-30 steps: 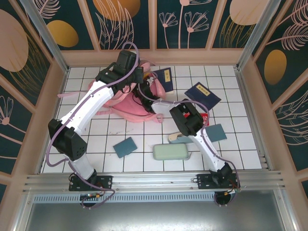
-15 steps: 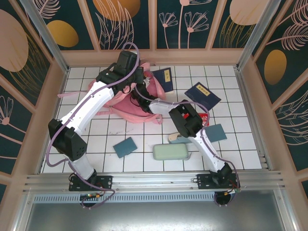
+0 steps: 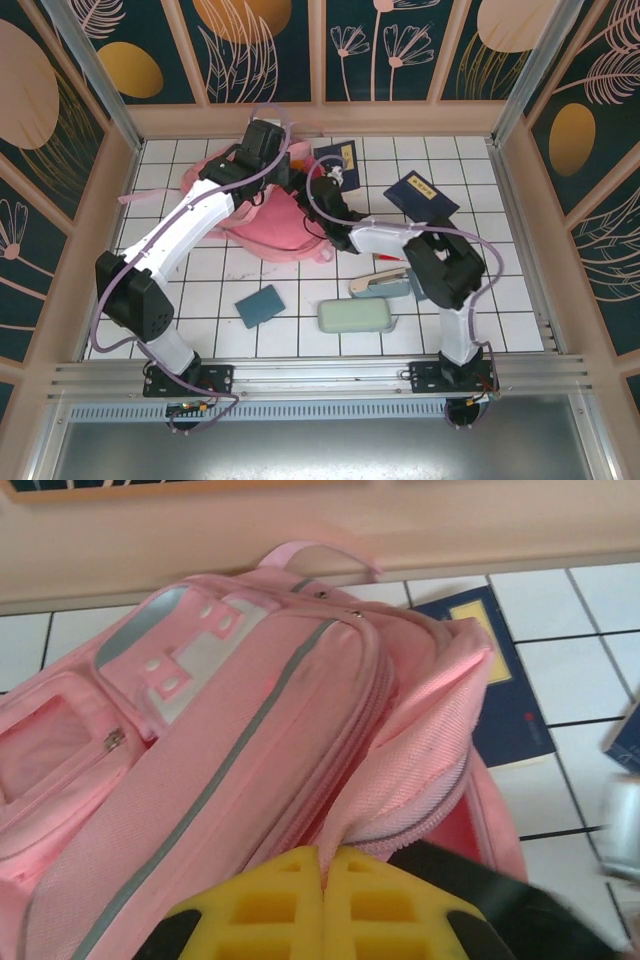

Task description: Pack the student bag

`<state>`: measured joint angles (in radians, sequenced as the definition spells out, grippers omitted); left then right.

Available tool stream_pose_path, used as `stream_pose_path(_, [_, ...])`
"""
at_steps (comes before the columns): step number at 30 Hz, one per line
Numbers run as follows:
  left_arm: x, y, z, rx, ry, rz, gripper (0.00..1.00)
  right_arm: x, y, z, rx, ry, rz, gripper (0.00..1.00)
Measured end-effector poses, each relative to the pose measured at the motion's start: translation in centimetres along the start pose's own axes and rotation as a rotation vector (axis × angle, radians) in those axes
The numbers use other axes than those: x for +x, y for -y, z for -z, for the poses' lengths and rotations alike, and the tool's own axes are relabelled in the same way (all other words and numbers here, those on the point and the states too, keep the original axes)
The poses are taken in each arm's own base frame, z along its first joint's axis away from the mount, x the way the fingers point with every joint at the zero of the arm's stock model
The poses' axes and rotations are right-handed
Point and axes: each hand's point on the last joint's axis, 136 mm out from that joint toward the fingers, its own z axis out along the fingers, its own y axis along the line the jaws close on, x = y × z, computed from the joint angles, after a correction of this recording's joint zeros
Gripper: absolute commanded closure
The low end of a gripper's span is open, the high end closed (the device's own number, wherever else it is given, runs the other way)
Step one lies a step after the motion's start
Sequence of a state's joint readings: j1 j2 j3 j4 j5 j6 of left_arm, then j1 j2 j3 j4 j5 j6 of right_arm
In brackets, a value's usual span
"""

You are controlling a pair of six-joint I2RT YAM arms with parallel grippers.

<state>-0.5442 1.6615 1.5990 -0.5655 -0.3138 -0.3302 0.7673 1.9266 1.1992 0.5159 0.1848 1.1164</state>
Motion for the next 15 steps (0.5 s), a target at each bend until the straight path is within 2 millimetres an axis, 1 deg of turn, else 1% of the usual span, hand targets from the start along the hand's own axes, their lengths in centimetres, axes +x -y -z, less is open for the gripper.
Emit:
stream_pose_path(3, [0.8,-1.2,0.2,-0.051,0.003,-0.005,1.0,-1.9,0.4,2.1,0.002,0.02,0.018,0.14])
stream_pose_path(7, [2.0,-2.5,0.5,-0.1,-0.002,-0.012,1.0,-4.3,2.2,4.3,0.05,0.042,0.066,0.14])
stream_pose_path(9, [2.7,-2.8,0.4,-0.107,-0.012,-0.013,1.0,-5.5,3.1,5.3,0.076,0.051,0.092,0.14])
stream_pose_path(10, [3.0,-2.9,0.4,-0.107,-0.017,-0.013,0.98,-6.2,3.3,5.7,0.086,0.057,0.106,0.14])
stream_pose_path(11, [3.2,-2.9,0.3,-0.106,-0.023,-0.012,0.89,-6.9,3.5,6.1,0.094,0.062,0.117,0.14])
stream_pose_path(13, [3.7,-2.6,0.2,-0.09,-0.038,-0.008,0.68,-8.7,3.7,6.8,0.107,0.077,0.146,0.14])
stream_pose_path(14, [3.9,-2.5,0.1,-0.08,-0.044,0.001,0.63,-9.3,3.7,7.1,0.111,0.083,0.157,0.14])
stream_pose_path(15, [4.0,-2.3,0.1,-0.066,-0.049,0.01,0.61,-10.2,3.9,7.4,0.118,0.091,0.171,0.14])
